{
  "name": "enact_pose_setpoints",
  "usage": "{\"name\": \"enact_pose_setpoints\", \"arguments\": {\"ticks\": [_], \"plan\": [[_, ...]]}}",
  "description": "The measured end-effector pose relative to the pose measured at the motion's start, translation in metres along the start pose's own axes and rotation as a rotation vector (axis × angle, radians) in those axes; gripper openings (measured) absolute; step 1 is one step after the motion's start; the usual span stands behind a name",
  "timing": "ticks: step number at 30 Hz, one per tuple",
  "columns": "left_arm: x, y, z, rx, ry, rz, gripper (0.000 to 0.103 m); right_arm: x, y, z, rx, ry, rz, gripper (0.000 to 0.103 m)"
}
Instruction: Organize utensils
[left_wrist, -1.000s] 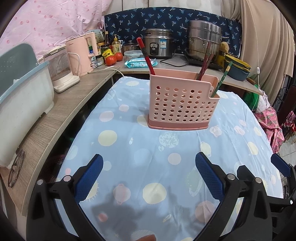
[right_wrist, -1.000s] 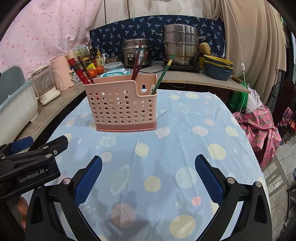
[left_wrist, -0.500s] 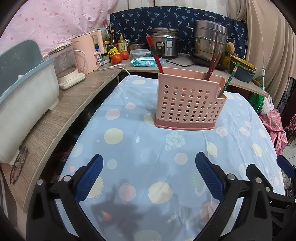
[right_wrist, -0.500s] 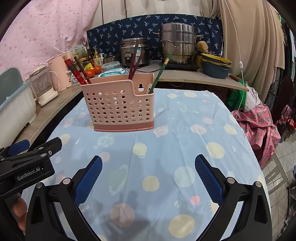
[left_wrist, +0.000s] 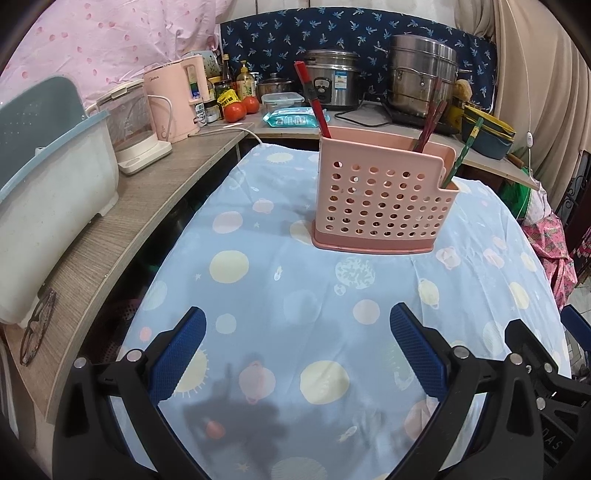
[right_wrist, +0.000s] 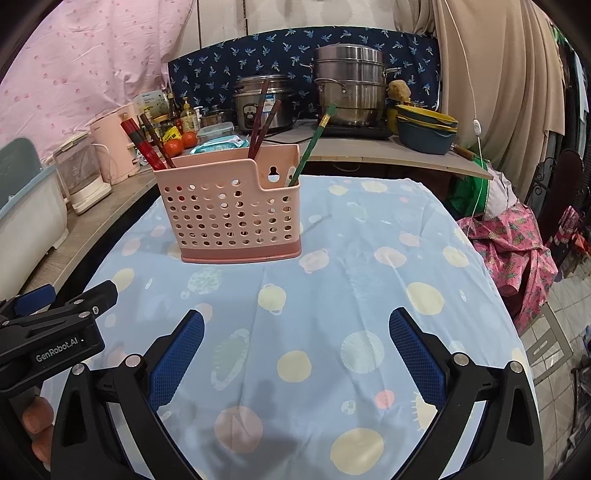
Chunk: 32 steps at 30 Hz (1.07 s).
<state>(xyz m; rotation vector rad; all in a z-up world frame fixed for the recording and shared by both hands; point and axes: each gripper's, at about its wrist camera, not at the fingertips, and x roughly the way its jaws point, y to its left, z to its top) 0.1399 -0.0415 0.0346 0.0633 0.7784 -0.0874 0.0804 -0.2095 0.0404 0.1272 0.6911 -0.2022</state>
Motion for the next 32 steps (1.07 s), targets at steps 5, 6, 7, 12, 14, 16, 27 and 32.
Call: {"name": "enact_pose_setpoints", "arguments": {"ticks": [5,6,7,12,14,16,27,32], "plan": [[0.0003,-0.0004,0.0,0.003,0.0,-0.002,0.095,-0.0003,-0.0013,0.0005,0.002,-0.002,-0.004,0.097],[0.0005,-0.0003,0.0,0.003,0.0,-0.002,0.095,-0.0002,-0.0015,0.0004,0.001,-0.001,-0.004,0.097],[0.0004,-0.0004,0.0001,0.003,0.001,-0.002,0.095,-0.0002,-0.0016,0.0004,0.001,-0.001,-0.002,0.097],[0.0005,-0.0007,0.0002,0.004,0.002,-0.002,0.095,-0.0002,-0.0017,0.0004,0.001,-0.001,-0.003,0.097],[0.0007,-0.0008,0.0002,0.004,0.003,-0.003,0.095,-0.0002,-0.0021,0.0006,0.002,0.0,-0.004,0.097],[0.0006,-0.001,0.0002,0.007,0.002,-0.004,0.095,-0.0003,-0.0021,0.0006,0.001,-0.001,-0.004,0.097],[0.0016,-0.0023,0.0001,0.009,0.007,-0.005,0.095,-0.0001,-0.0022,0.0007,0.002,-0.001,-0.005,0.097],[0.0044,-0.0003,0.0005,0.001,0.013,-0.006,0.095,0.0,-0.0023,0.0007,0.0,-0.001,-0.005,0.097]]}}
